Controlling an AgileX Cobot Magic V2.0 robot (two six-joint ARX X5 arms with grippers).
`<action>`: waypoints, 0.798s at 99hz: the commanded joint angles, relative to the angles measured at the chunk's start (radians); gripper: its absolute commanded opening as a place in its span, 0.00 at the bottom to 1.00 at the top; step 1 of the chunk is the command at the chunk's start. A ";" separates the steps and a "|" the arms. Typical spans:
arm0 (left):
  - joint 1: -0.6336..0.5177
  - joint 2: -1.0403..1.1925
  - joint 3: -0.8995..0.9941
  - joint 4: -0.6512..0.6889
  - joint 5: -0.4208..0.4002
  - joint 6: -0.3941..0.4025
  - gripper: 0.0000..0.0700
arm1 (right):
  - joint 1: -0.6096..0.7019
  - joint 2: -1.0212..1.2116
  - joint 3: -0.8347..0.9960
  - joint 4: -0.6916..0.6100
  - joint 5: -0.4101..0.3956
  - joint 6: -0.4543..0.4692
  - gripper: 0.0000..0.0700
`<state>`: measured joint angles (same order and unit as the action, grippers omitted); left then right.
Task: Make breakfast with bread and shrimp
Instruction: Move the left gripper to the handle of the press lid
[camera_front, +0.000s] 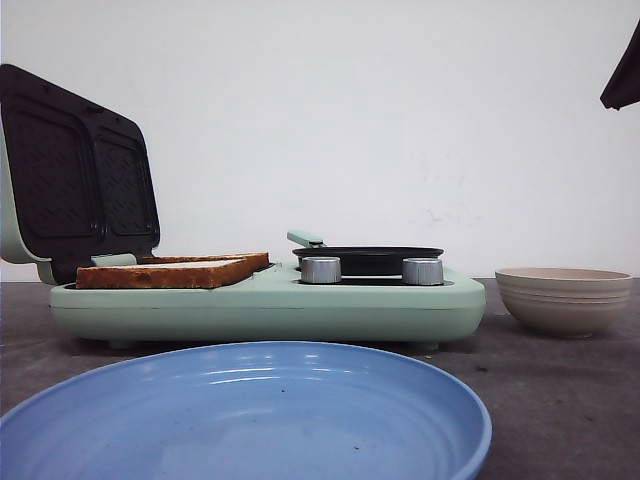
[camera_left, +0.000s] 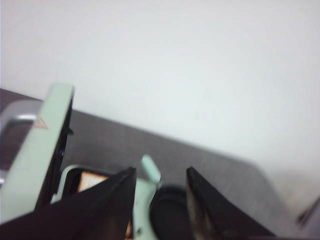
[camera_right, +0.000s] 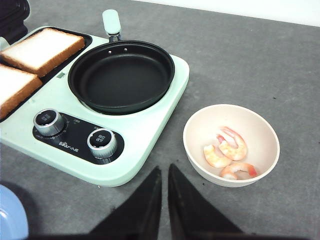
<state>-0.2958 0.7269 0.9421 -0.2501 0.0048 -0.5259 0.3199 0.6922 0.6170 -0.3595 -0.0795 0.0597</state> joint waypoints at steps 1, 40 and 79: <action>0.047 0.005 0.016 0.039 0.040 -0.127 0.28 | 0.002 0.004 0.005 0.008 -0.004 0.008 0.01; 0.431 0.044 0.016 0.097 0.370 -0.388 0.48 | 0.002 0.004 0.005 0.028 -0.043 0.008 0.01; 0.485 0.130 0.016 -0.017 0.423 -0.372 0.51 | 0.002 0.004 0.005 0.037 -0.082 0.008 0.01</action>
<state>0.1860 0.8425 0.9424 -0.2592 0.4236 -0.9283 0.3199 0.6922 0.6170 -0.3317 -0.1577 0.0597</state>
